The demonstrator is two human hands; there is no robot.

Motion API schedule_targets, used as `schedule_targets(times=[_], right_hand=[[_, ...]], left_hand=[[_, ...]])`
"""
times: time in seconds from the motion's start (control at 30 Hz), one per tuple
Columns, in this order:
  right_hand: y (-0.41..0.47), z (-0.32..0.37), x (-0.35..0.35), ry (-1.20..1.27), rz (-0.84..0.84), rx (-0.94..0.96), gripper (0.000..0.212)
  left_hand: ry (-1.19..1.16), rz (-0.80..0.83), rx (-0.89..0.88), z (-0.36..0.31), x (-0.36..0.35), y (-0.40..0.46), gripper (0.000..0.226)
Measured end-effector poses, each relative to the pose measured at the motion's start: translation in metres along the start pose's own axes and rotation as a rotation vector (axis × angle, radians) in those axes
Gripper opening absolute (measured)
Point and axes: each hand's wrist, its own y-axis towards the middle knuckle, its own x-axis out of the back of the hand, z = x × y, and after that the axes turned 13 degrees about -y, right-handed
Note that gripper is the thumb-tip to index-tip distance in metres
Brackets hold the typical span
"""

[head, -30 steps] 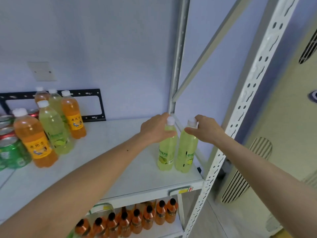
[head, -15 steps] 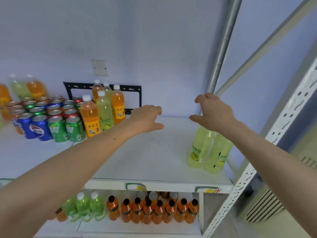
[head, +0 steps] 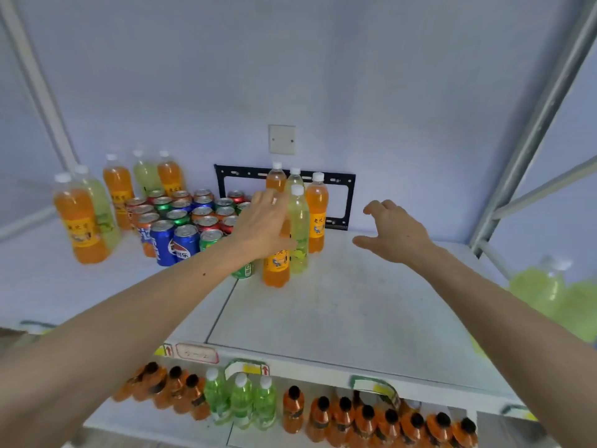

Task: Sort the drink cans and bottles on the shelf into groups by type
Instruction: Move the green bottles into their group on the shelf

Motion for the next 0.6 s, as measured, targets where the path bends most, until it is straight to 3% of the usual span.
schedule_targets(times=[0.1, 0.33, 0.4, 0.6], right_hand=[[0.027, 0.011, -0.016, 0.05, 0.023, -0.017, 0.066], [0.117, 0.013, -0.049, 0.117, 0.04, 0.015, 0.075], [0.147, 0.013, -0.06, 0.132, 0.062, 0.042, 0.079], [0.224, 0.025, -0.088, 0.321, 0.19, 0.089, 0.097]], left_hand=[[-0.083, 0.005, 0.065, 0.026, 0.0, 0.012, 0.118], [-0.213, 0.141, 0.236, 0.06, -0.019, 0.049, 0.135], [-0.187, 0.187, 0.254, 0.072, -0.027, 0.061, 0.131], [-0.351, 0.361, 0.239, 0.102, -0.03, 0.084, 0.091]])
